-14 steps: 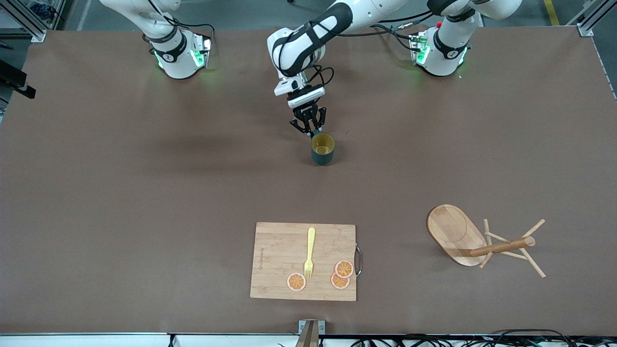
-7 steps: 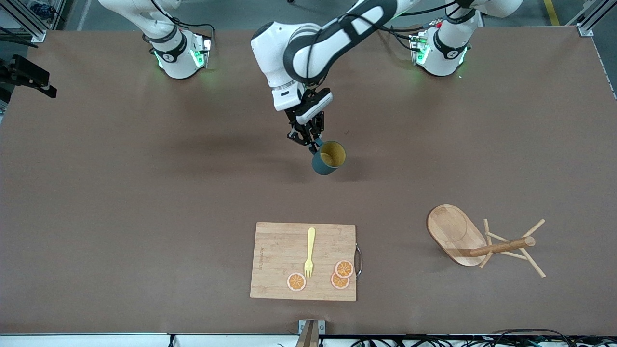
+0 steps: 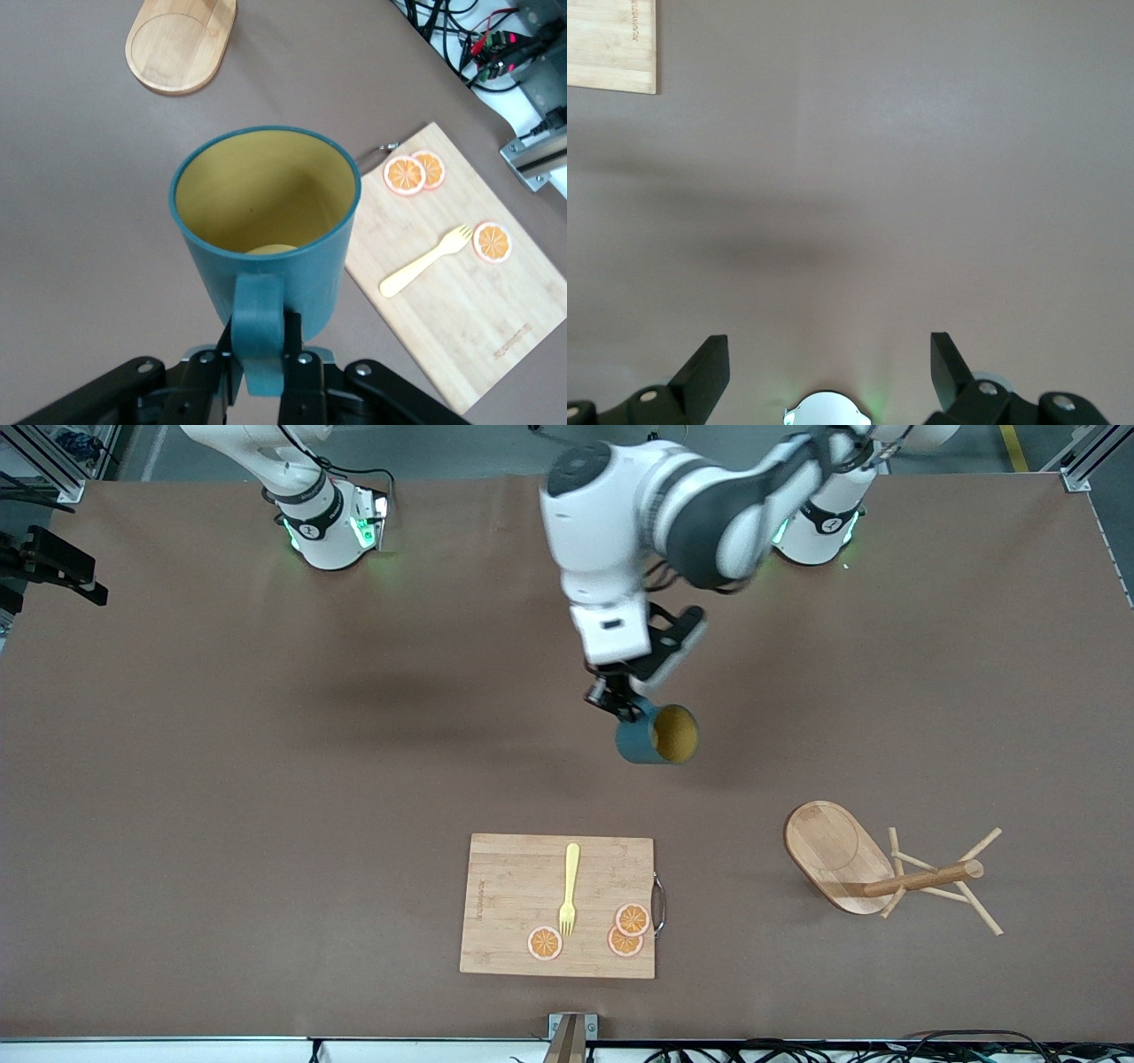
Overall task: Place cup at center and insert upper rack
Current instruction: 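Lift the mug with the left gripper and carry it to the stand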
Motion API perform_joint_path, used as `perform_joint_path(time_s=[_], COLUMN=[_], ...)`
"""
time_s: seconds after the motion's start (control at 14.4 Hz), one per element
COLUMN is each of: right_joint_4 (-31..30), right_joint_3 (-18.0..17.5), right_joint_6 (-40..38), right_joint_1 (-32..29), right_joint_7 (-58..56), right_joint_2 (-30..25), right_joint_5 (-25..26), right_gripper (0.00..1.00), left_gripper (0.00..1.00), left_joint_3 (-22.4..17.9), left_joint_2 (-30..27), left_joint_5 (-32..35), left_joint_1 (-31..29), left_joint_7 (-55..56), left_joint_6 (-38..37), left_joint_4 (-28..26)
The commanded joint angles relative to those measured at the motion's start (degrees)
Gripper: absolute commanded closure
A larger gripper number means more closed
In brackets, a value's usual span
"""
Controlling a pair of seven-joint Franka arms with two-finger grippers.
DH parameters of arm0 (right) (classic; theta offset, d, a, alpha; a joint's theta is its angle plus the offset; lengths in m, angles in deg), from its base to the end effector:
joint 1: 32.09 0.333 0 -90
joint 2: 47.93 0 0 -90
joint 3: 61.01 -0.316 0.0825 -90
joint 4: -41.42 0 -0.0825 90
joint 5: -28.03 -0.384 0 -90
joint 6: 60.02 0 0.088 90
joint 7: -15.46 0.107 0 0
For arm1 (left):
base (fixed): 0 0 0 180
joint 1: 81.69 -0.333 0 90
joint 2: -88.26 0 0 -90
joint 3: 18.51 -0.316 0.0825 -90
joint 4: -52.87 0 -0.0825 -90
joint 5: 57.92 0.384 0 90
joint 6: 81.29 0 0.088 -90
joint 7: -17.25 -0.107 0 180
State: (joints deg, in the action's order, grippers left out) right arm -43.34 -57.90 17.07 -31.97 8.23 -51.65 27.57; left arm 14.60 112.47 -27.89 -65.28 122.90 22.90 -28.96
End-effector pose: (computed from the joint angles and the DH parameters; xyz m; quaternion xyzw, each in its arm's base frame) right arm 0.5080 -0.0267 0.6821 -0.9987 -0.0378 0.0339 0.0087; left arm 0.5164 -0.4416 0.4902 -0.8902 -0.4324 -0.1426 0.0127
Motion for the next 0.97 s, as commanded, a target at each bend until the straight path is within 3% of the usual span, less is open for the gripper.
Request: perform_joint_path(time_s=[0.0, 0.14, 0.9], right_joint_4=[-2.5, -3.2, -5.2], right_joint_3=[0.7, 3.1, 2.9], right_joint_6=[0.3, 0.6, 1.2], right_joint_1=[1.8, 3.7, 1.0], right_joint_7=[0.7, 0.7, 0.8], right_joint_2=[-2.1, -2.7, -3.6], right_joint_5=[0.7, 0.7, -0.1], right_gripper=[0.0, 0.0, 0.0], left_gripper=[1.0, 1.0, 1.0], left_joint_3=[0.5, 0.5, 0.1], left_joint_2=[0.3, 0.4, 3.4], left_joint_5=[-6.0, -12.6, -42.4], left_joint_1=[-5.8, -11.2, -30.0], left_joint_7=[-7.0, -12.4, -24.8], left_joint_6=[1.2, 2.7, 8.4], left_joint_4=[2.6, 3.6, 4.3])
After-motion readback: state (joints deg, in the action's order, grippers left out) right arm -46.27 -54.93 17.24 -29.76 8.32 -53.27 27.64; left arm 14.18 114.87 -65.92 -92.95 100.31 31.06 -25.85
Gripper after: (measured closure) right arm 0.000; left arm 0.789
